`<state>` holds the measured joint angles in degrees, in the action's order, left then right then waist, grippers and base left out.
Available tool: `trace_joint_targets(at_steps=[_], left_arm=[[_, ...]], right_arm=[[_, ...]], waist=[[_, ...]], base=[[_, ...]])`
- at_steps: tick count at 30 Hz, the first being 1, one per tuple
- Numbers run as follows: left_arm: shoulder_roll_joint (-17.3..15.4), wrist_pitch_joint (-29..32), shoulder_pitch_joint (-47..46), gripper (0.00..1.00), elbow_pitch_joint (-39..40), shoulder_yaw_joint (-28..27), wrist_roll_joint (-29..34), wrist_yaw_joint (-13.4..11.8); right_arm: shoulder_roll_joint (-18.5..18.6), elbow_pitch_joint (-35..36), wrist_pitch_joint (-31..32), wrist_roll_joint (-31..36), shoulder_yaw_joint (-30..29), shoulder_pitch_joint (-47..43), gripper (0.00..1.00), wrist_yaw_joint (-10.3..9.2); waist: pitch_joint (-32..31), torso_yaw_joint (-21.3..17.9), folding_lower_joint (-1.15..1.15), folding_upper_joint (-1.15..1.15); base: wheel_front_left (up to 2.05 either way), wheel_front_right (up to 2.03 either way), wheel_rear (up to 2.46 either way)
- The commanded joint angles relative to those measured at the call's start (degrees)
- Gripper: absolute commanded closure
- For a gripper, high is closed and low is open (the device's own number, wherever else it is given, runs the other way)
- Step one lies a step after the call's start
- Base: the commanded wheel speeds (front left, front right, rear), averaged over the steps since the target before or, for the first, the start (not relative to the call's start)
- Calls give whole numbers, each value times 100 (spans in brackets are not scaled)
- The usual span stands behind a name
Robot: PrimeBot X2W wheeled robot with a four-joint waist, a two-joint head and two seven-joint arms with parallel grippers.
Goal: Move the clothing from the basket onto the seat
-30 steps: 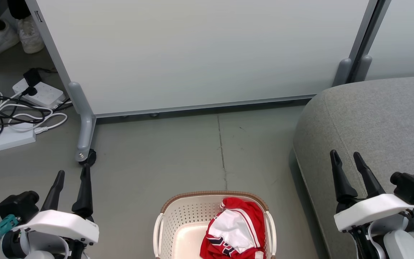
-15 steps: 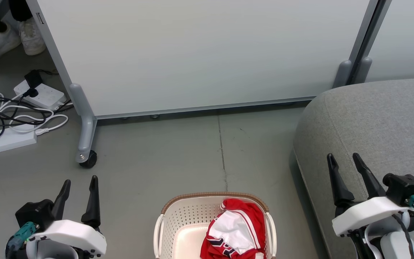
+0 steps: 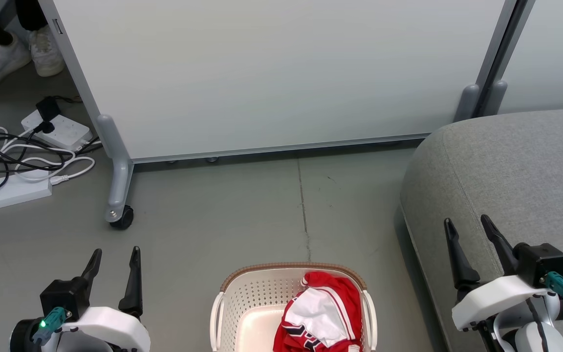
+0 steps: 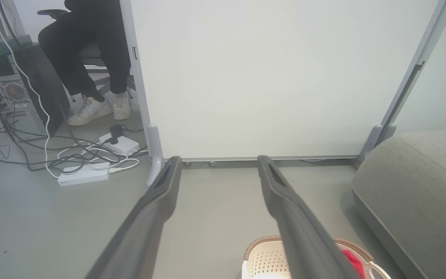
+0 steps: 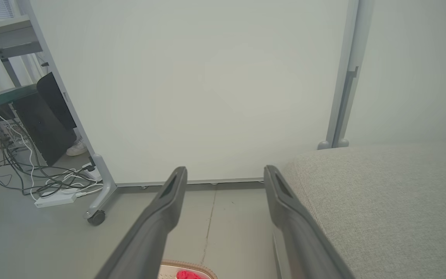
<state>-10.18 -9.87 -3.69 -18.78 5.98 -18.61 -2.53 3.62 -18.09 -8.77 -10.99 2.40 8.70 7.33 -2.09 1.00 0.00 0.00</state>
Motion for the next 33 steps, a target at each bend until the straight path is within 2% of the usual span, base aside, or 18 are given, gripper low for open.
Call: trace_joint_targets(at_steps=[1, 21, 33], left_arm=[[-64, -49, 20, 0, -3, 28, 131, -36], [-99, -258, 54, 0, -56, 151, 463, -181], [-136, -374, 86, 0, -7, 269, 674, -315]], right_arm=[[10, 10, -10, 144, -8, -42, 0, 23], [-50, -24, -143, 718, -180, -175, 0, 26], [-58, -62, -230, 455, -107, -215, 0, 22]], waist=[[-4, 3, 0, 0], [-41, 45, 0, 0], [-88, 93, 0, 0]], base=[[0, 0, 0], [0, 0, 0], [0, 0, 0]])
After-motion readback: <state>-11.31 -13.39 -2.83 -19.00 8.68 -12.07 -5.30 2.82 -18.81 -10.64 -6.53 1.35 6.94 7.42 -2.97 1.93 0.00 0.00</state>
